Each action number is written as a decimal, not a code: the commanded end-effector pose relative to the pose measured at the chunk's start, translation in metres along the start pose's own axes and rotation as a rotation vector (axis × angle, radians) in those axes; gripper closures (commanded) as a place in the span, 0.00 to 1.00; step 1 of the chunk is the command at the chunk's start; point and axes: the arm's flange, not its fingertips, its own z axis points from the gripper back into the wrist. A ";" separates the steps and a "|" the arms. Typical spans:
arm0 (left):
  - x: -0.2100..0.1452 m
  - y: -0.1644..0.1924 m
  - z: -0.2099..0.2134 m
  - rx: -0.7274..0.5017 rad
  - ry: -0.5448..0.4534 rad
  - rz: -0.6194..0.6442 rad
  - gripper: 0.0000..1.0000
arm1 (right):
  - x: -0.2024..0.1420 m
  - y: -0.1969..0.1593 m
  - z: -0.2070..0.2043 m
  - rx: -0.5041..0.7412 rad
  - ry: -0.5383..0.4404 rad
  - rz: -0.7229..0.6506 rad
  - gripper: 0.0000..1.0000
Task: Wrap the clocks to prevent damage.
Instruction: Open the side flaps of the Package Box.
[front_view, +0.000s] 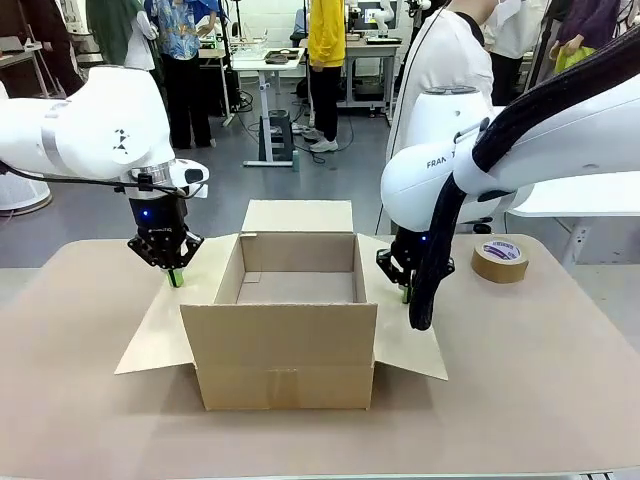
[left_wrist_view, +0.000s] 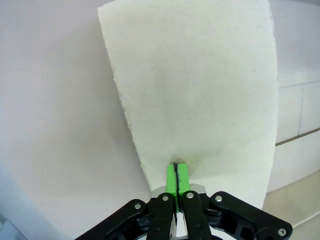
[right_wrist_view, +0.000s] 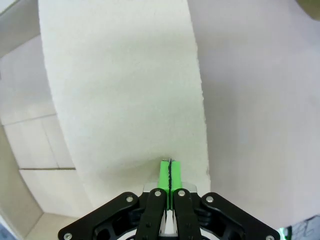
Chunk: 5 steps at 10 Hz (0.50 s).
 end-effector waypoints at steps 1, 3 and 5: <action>-0.003 -0.002 -0.006 -0.022 -0.010 -0.016 1.00 | -0.001 -0.001 -0.006 0.014 -0.027 -0.019 0.99; -0.001 -0.004 -0.014 -0.009 0.005 -0.014 1.00 | 0.000 -0.003 0.000 0.035 -0.036 -0.024 0.99; -0.001 -0.007 -0.026 0.000 0.018 -0.012 1.00 | 0.001 -0.003 0.000 0.040 -0.035 -0.022 0.99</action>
